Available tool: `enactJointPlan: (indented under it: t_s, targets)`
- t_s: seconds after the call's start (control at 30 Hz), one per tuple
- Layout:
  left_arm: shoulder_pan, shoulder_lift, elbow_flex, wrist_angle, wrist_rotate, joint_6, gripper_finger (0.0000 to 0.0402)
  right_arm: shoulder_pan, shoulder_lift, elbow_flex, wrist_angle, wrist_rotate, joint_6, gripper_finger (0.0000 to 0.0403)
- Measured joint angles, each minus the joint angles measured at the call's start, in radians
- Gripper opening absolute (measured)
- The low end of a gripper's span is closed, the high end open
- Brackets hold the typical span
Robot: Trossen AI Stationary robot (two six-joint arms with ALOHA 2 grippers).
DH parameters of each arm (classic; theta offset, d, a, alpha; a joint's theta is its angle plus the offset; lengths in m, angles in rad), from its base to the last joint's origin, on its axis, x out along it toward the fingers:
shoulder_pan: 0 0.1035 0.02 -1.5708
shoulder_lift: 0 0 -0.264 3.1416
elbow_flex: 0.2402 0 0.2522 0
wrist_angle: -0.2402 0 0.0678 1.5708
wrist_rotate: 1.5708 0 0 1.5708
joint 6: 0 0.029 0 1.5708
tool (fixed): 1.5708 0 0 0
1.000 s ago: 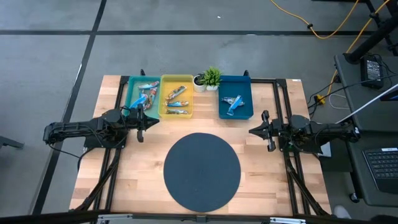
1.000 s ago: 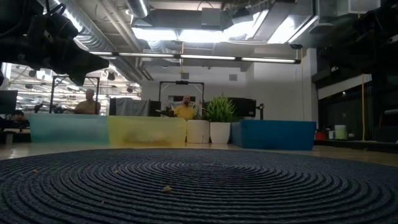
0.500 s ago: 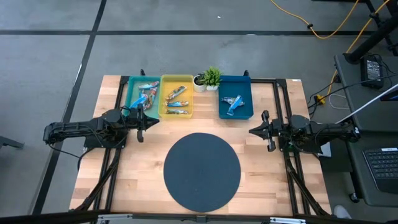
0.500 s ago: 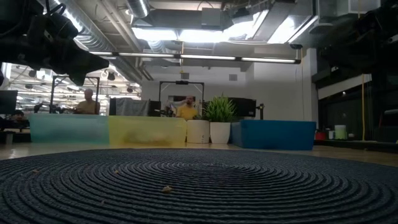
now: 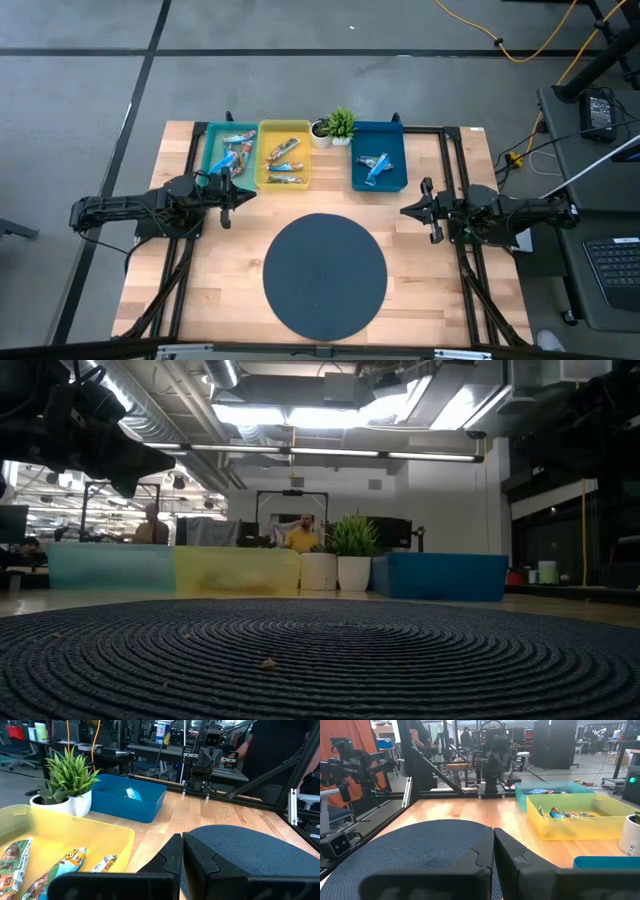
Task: Pick and place Granola Bars by type
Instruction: Return to Home Position
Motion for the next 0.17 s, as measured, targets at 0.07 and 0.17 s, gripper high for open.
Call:
enactJointPlan:
  t_s: [0.07, 0.17]
  targets:
    - [0.000, 0.000, 0.000, 0.000, 0.000, 0.000, 0.0007, 0.000, 0.000, 0.000, 0.000, 0.000, 0.000, 0.0016]
    - [0.000, 0.000, 0.000, 0.000, 0.000, 0.000, 0.0004, 0.000, 0.000, 0.000, 0.000, 0.000, 0.000, 0.0016]
